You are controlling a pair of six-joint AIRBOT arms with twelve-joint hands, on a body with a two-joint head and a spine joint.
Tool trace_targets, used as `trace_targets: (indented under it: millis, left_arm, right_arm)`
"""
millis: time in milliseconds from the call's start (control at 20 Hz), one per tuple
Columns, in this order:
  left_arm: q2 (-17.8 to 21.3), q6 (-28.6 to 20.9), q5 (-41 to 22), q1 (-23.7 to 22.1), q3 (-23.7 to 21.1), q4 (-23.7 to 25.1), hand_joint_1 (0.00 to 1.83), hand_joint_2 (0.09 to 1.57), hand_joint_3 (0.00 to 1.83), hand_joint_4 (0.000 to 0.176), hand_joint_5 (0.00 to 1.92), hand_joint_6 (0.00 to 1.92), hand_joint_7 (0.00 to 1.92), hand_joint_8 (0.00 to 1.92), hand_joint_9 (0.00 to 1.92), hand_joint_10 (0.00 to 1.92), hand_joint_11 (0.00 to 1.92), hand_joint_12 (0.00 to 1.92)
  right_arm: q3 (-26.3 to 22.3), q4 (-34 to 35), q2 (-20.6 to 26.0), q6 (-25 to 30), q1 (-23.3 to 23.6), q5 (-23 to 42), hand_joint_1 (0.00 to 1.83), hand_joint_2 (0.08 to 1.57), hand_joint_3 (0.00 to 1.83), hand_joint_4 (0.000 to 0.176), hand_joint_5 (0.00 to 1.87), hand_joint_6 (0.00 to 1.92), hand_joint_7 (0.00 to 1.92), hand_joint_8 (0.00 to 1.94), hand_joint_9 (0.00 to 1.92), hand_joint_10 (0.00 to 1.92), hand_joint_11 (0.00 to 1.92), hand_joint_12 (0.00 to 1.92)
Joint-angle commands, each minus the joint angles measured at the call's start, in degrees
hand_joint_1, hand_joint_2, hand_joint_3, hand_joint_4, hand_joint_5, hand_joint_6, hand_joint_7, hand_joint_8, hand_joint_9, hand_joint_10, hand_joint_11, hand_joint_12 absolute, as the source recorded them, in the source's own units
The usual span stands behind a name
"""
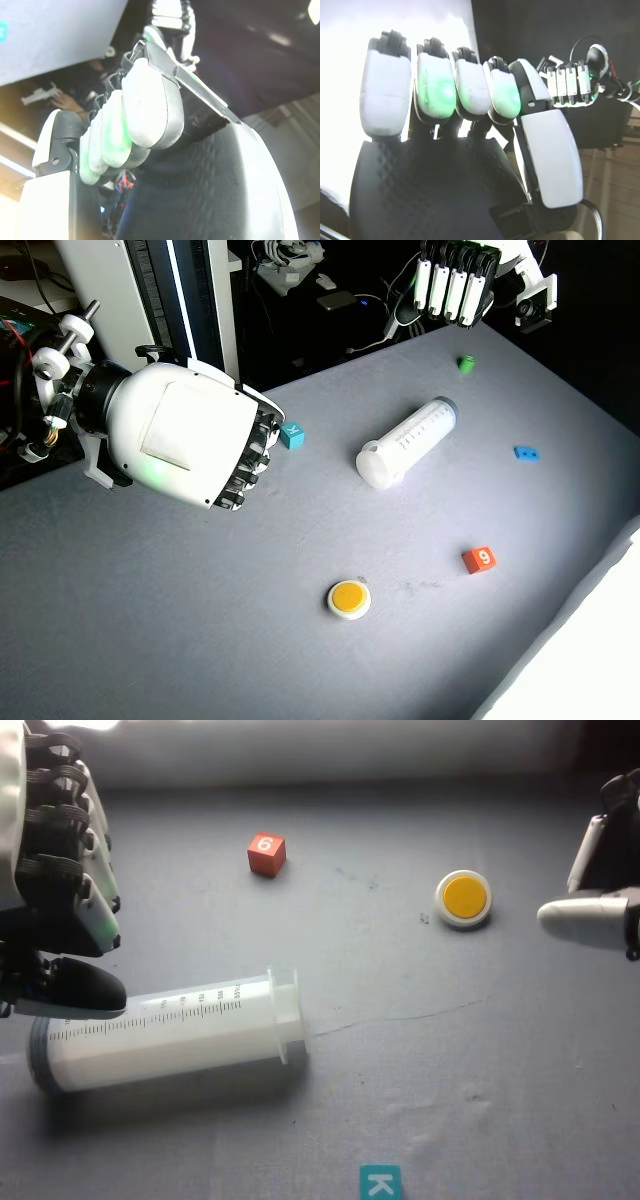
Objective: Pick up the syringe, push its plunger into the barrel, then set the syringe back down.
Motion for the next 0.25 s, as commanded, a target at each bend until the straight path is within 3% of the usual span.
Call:
trace_targets:
  millis: [0, 200]
  left_arm:
    - [-0.07, 0.21, -5.04, -0.49, -0.01, -4.80, 1.15, 1.32, 0.00, 0.087, 1.53, 1.92, 1.66, 1.92, 1.70, 1.92, 1.68, 1.92]
    - [0.04, -0.22, -6.61, -0.42, 0.00, -4.79, 1.12, 1.34, 0.01, 0.095, 1.54, 1.92, 1.66, 1.92, 1.70, 1.92, 1.69, 1.92]
  right_arm:
    - [0.03, -0.08, 0.21, 0.18, 0.52, 9.25, 0.90, 1.46, 0.00, 0.169, 1.43, 1.92, 1.50, 1.94, 1.54, 1.92, 1.65, 1.92]
    - [0.06, -0.47, 0.16, -0.27, 0.90, 9.84, 0.91, 1.46, 0.00, 0.176, 1.41, 1.92, 1.48, 1.94, 1.52, 1.92, 1.63, 1.92]
